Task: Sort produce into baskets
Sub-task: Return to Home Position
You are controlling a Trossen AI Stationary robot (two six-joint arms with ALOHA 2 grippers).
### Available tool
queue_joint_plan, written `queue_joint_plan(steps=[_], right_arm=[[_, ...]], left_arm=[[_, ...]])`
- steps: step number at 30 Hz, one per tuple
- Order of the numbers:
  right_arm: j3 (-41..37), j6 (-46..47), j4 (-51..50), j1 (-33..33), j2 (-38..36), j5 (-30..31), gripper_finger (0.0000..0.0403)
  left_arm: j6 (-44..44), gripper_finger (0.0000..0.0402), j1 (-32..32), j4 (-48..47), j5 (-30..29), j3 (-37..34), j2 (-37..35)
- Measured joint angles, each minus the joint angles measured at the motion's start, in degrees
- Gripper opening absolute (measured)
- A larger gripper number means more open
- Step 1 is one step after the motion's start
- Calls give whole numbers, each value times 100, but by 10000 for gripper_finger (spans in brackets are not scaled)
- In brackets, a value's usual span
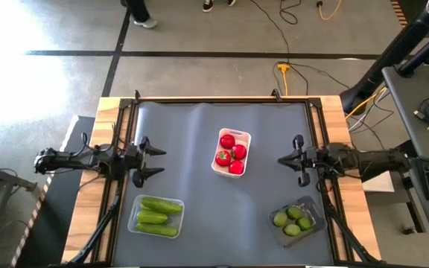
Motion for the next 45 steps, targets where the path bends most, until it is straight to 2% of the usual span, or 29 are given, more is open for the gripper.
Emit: queue_joint_plan(steps=[5, 11, 45], right_arm=[[0, -22, -10, 0, 222, 0, 13], [0, -24, -17, 0, 333, 8, 13], [-7, -26, -6, 0, 331, 13, 13]], left_arm=[[173, 307, 2, -78, -42, 0, 96], [-146, 307, 2, -79, -42, 0, 208], [-164, 307, 2, -79, -42, -2, 348]])
